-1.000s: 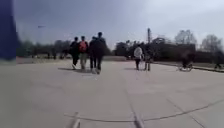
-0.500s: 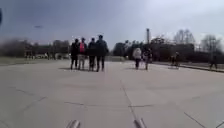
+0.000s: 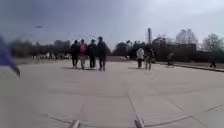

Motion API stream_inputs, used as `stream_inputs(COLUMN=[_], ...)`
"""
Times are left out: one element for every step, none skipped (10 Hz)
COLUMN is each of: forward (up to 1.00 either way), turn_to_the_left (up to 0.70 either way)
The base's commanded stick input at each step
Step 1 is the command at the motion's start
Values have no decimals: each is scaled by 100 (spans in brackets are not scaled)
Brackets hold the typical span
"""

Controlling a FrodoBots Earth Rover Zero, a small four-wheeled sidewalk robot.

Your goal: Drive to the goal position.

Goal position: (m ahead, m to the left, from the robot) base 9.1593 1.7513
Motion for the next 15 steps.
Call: stream_inputs(forward=[85,85,85,85,85,85,85,85,85,85,85,85,85,85,85], turn_to_the_left=[1,1,1,1,1,1,-1,-8,-17,-26,-33,-29,1,1,1])
